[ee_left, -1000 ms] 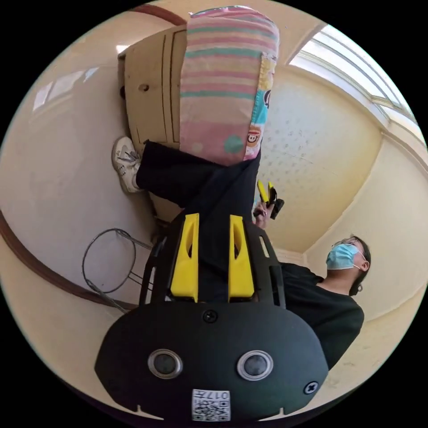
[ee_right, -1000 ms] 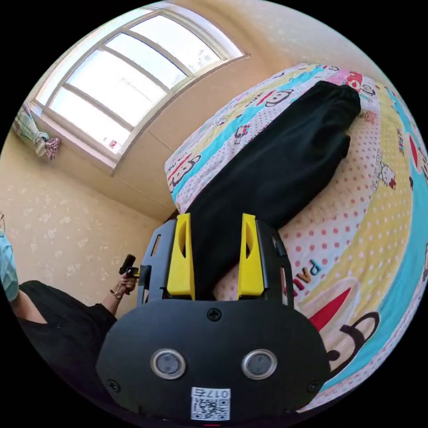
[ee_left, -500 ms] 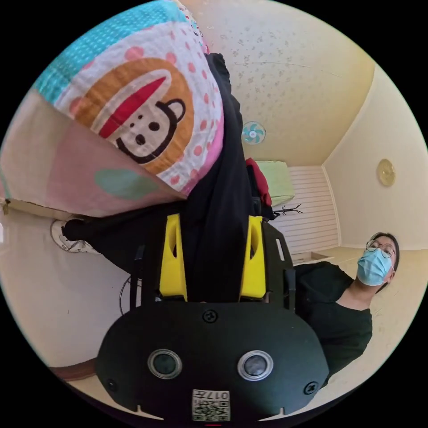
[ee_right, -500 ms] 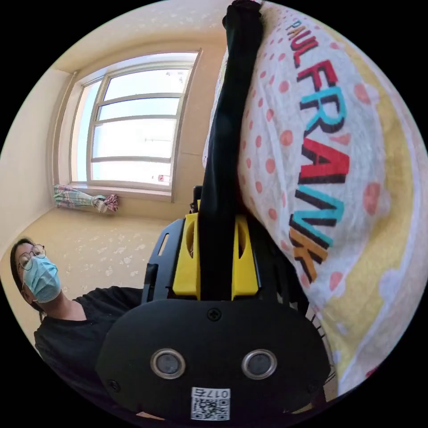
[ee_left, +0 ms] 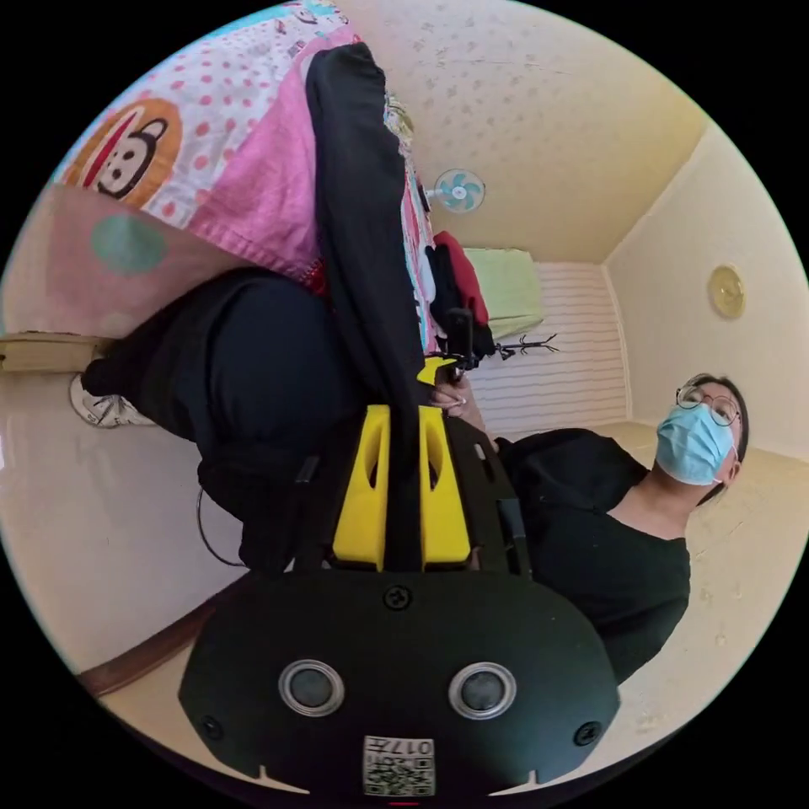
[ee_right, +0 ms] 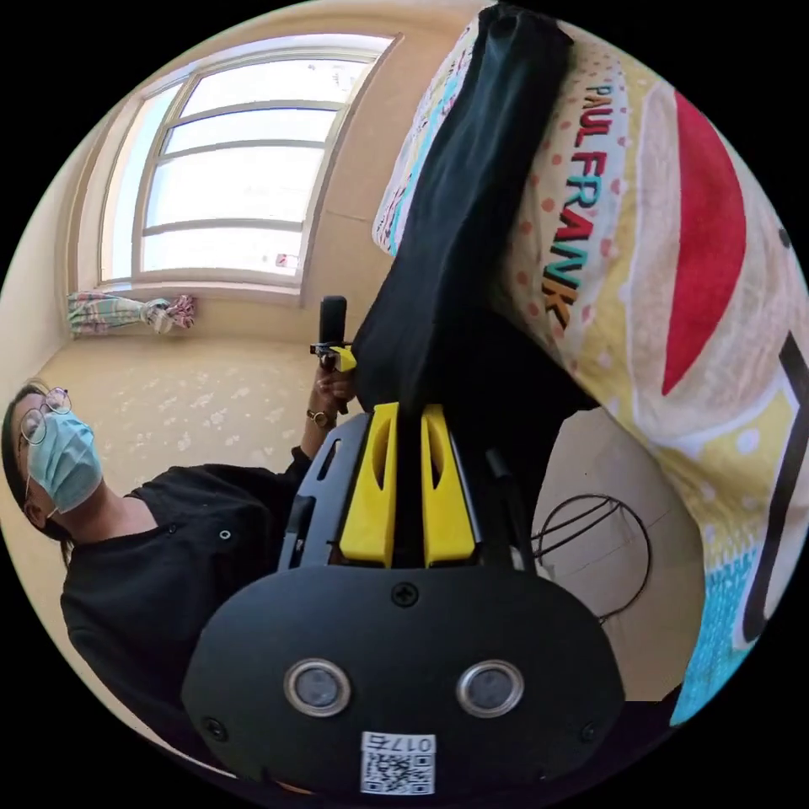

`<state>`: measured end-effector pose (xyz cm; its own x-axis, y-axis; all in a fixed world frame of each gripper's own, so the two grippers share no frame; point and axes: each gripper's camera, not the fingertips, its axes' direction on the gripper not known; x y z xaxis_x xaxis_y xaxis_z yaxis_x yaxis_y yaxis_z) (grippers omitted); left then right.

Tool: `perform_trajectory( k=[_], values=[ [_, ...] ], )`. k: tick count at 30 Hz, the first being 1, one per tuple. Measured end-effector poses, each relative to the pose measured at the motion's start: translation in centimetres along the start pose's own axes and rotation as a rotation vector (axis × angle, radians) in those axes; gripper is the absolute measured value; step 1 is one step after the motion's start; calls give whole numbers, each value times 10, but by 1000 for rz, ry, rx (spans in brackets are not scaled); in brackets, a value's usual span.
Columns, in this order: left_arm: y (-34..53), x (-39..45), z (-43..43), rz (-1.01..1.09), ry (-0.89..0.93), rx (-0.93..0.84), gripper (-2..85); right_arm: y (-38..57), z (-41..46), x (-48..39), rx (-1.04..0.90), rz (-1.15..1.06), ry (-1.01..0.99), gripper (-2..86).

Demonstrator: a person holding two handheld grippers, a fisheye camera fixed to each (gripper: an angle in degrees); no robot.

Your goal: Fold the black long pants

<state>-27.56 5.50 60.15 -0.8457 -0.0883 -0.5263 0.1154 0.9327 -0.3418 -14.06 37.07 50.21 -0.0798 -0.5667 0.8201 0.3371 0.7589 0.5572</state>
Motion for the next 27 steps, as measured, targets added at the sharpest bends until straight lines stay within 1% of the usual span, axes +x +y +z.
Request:
perform_trajectory(
  k=[1,3,5,7,8,10,12,13,15,16,17,19,21,23,25,27],
  values=[
    [4,-12,-2,-51,25,16,79,2,-12,7,42,15,-48,67],
    [9,-9,-18,-57,-40,85,91,3,-39,10,145,15,-75,85],
    [4,20,-45,1,-166,210,115,-1,-68,8,248,-1,-28,101],
    [-12,42,-57,68,-209,318,137,-17,-104,2,391,-21,111,120],
    [-30,54,-58,127,-220,358,144,-22,-111,2,422,-20,140,124],
    [-65,60,-51,173,-231,377,156,-44,-133,4,560,-29,232,133],
    [-102,55,-39,186,-252,390,173,-60,-139,15,640,-4,284,140],
    [-122,46,-29,201,-275,409,182,-71,-135,27,650,28,273,144],
    [-145,24,-11,162,-308,396,191,-78,-123,37,649,31,217,145],
    [-153,8,6,112,-317,343,197,-75,-115,33,651,12,228,145],
    [-147,5,19,127,-348,348,190,-72,-110,30,637,-2,241,144],
    [-124,12,29,175,-390,366,187,-63,-83,17,514,-47,272,141],
    [-101,16,35,173,-333,330,200,-48,-69,10,451,-77,254,142],
    [-65,15,40,161,-207,282,211,-29,-64,11,401,-49,179,145],
    [-40,11,41,113,-203,245,210,-7,-50,26,311,37,33,154],
    [-21,4,42,54,-201,192,214,6,-36,42,268,93,-30,161]
  ],
)
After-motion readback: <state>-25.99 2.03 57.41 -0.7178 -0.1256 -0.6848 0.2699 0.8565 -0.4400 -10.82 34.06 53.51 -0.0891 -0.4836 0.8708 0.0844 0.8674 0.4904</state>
